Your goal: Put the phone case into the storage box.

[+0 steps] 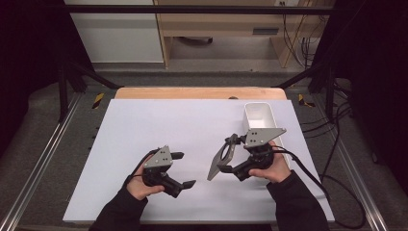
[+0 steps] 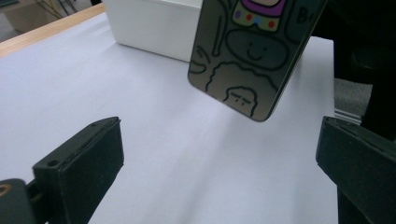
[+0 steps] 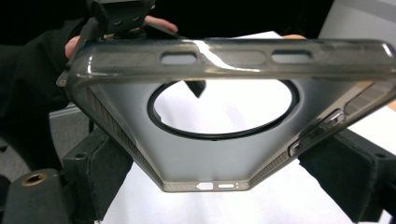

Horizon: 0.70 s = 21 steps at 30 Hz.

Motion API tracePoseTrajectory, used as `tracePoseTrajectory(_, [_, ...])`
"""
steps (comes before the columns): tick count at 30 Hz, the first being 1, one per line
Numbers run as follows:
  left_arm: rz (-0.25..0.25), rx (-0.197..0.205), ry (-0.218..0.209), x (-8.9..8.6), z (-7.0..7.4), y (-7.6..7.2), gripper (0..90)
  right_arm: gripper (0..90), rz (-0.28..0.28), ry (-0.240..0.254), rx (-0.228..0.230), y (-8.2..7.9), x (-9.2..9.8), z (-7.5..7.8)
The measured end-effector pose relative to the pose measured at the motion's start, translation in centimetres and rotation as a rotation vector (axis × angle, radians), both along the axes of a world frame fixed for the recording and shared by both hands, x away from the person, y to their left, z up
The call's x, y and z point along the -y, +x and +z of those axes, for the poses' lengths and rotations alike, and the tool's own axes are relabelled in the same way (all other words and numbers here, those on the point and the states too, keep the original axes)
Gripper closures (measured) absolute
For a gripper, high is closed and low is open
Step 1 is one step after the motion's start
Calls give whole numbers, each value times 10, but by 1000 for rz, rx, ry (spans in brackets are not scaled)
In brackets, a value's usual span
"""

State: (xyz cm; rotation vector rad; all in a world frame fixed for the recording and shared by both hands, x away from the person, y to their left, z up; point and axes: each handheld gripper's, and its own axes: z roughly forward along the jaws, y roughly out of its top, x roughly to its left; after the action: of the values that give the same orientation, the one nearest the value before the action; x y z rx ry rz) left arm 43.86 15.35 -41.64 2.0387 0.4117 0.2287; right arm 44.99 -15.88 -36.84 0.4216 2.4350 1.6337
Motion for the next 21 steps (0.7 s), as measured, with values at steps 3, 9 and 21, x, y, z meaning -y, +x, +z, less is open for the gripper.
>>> tracePoseTrajectory(3, [37, 0, -5, -7, -1, 0, 5, 120, -33, 9, -2, 0, 4, 2])
tracePoseTrajectory(9, [115, 20, -30, -24, -4, 0, 4, 120, -77, 18, 12, -1, 8, 6])
tracePoseTrajectory(21, [246, 47, -70, -58, -7, -3, 5, 121, -167, 32, 21, -3, 16, 14])
